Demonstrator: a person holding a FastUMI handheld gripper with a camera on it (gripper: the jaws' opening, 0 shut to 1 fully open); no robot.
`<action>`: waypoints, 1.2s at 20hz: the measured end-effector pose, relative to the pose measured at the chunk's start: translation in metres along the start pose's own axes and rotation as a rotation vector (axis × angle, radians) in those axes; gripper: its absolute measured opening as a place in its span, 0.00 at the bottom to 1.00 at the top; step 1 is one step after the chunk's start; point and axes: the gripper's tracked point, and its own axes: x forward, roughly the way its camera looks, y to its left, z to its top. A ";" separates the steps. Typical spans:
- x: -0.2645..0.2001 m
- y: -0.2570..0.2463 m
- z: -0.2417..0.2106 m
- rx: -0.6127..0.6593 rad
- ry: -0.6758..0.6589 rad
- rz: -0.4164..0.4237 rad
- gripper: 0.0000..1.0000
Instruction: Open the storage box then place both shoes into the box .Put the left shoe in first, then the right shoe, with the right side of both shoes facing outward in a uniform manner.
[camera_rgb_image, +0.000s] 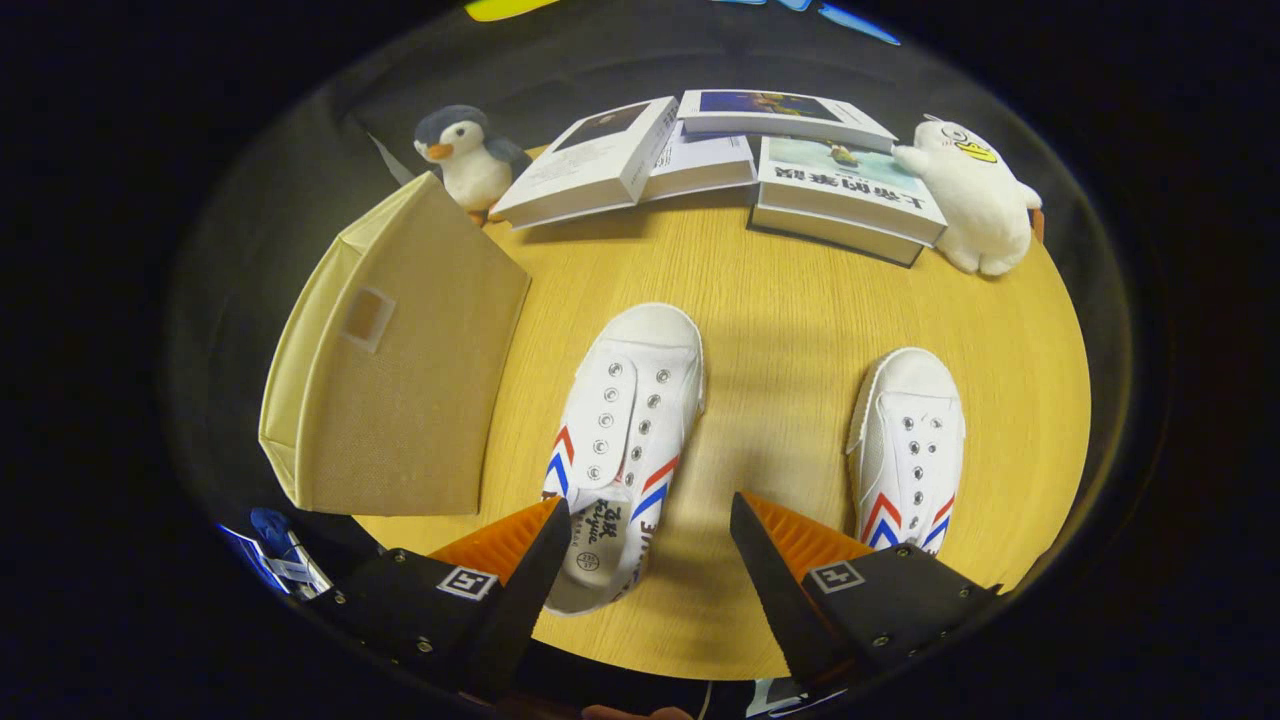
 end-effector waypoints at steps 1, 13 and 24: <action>0.006 -0.002 -0.002 -0.007 0.017 -0.011 0.97; 0.042 0.002 -0.009 0.022 0.103 0.021 0.19; -0.016 0.021 0.006 0.229 0.117 0.166 0.01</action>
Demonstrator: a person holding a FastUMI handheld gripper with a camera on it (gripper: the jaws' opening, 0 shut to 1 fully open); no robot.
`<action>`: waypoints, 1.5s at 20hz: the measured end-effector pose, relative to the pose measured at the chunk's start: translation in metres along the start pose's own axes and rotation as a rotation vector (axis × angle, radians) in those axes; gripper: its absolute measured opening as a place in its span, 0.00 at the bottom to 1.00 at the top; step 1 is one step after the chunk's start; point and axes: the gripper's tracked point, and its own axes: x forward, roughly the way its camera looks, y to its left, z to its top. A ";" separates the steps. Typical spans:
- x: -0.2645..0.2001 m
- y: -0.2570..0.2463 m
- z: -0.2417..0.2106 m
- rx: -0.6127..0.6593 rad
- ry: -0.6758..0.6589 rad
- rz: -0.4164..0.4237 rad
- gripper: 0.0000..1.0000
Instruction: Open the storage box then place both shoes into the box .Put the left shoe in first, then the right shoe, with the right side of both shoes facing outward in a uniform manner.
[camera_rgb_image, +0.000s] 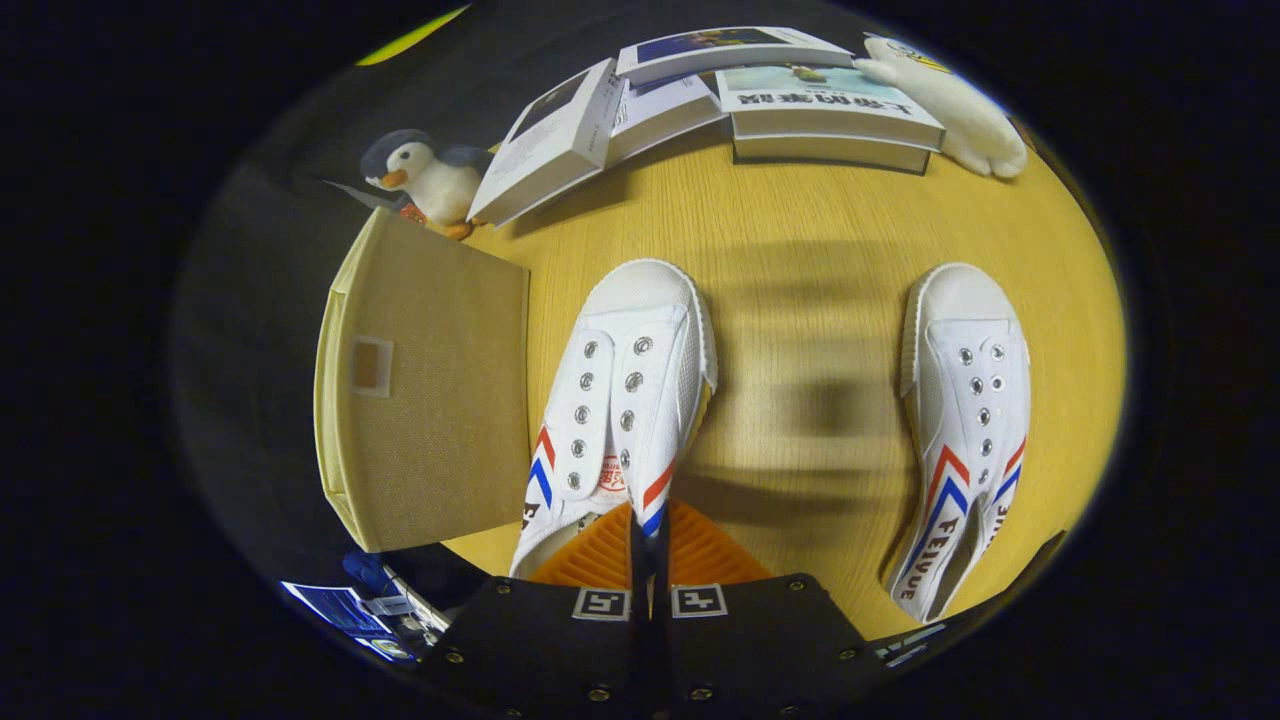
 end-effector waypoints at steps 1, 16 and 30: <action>-0.010 0.005 0.004 -0.007 -0.010 0.001 0.01; -0.102 0.126 0.055 -0.236 -0.087 0.066 0.01; -0.054 0.230 0.057 -0.452 0.018 0.098 0.01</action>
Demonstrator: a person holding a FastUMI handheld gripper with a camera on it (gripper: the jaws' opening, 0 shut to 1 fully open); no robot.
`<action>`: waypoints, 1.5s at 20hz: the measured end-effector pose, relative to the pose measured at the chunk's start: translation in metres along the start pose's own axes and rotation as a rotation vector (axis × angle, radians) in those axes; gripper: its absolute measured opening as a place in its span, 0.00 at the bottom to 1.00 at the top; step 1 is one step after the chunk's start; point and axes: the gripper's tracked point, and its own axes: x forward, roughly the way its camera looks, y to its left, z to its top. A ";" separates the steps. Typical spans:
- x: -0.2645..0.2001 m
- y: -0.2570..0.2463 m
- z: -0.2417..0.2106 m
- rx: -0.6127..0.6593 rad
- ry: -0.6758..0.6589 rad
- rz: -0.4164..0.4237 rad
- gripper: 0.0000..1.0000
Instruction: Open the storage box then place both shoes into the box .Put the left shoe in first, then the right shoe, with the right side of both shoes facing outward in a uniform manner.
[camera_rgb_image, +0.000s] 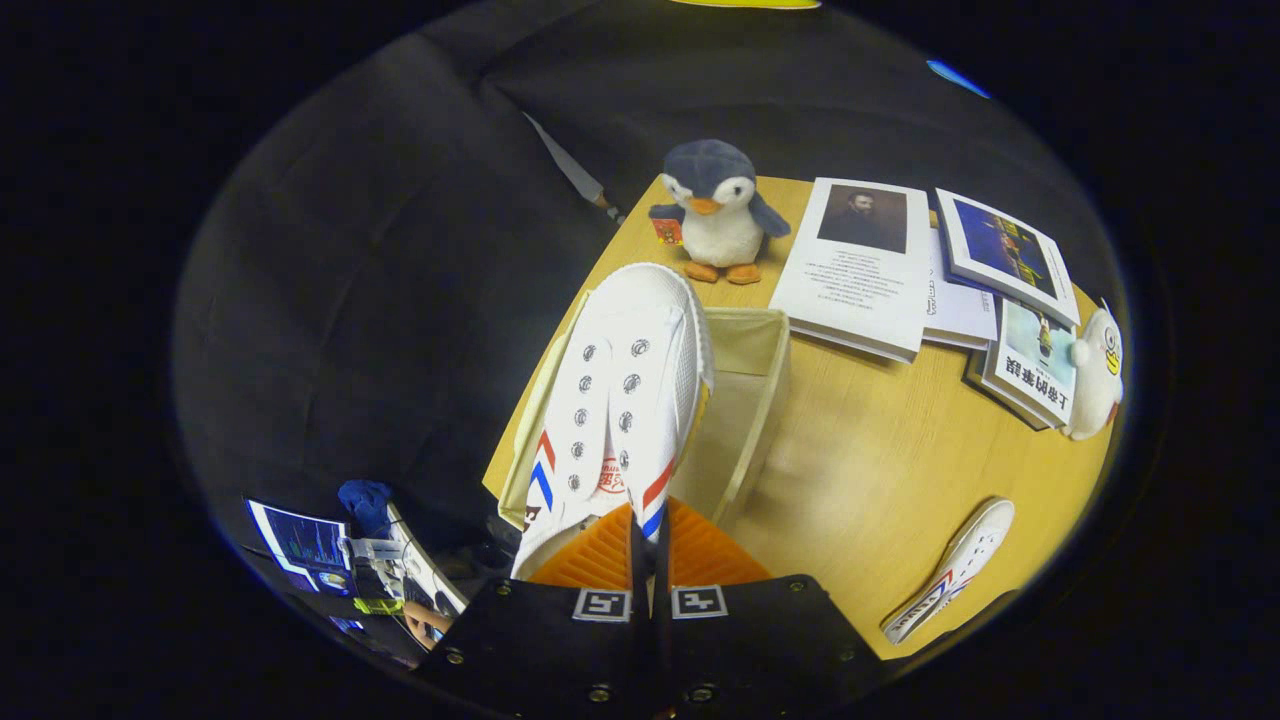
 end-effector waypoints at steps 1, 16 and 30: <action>0.006 0.003 0.001 -0.008 0.010 -0.003 0.01; 0.060 0.019 0.011 -0.088 0.028 -0.062 0.99; -0.025 -0.034 0.001 0.033 -0.095 -0.027 0.98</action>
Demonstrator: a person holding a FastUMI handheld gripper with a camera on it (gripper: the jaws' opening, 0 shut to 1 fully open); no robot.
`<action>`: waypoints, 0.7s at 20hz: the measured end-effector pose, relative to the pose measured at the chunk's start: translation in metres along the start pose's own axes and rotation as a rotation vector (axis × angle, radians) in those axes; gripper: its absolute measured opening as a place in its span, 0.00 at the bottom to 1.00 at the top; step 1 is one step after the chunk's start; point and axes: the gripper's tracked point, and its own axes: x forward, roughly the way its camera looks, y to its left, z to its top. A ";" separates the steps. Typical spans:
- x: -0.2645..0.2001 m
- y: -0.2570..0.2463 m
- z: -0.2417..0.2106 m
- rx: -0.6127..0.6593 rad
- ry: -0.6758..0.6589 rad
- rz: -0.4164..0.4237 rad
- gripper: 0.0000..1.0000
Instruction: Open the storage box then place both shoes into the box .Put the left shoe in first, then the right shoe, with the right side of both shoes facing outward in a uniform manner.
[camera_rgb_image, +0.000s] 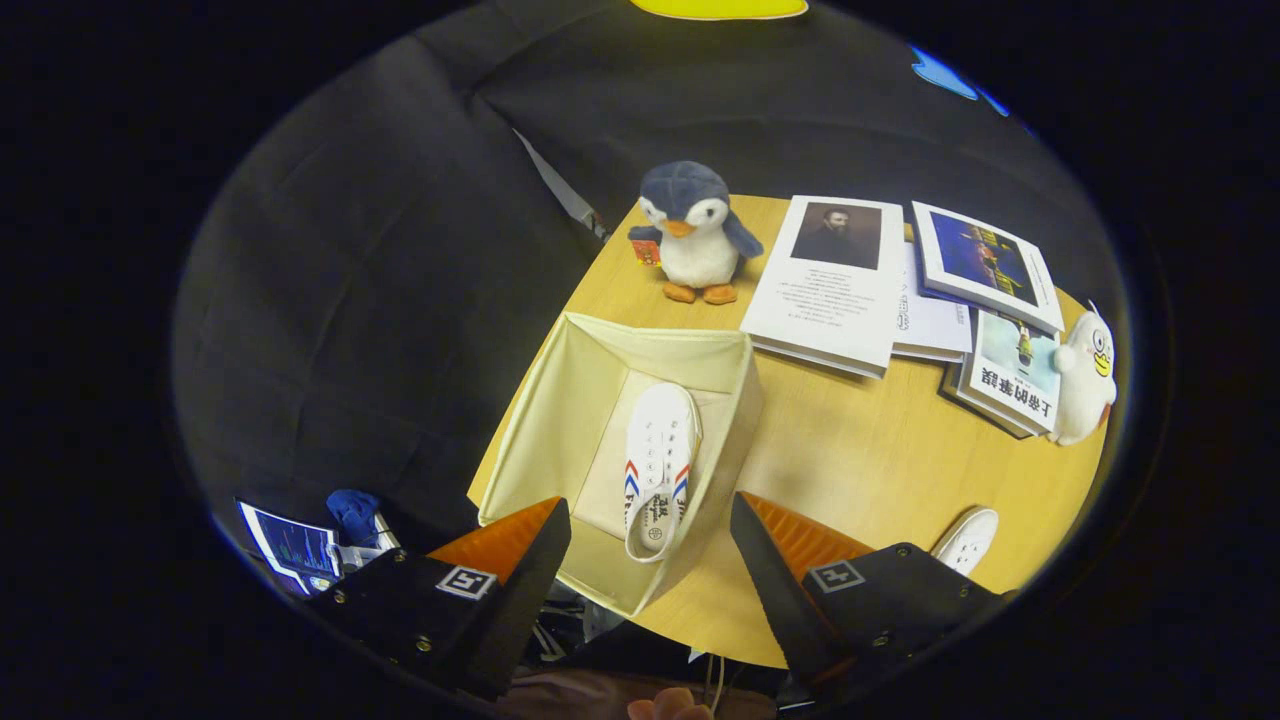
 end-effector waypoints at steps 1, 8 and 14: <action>-0.006 -0.008 -0.002 0.008 -0.007 -0.004 0.98; -0.038 -0.064 -0.028 0.092 -0.044 -0.053 0.98; -0.058 -0.116 -0.054 0.161 -0.056 -0.119 0.97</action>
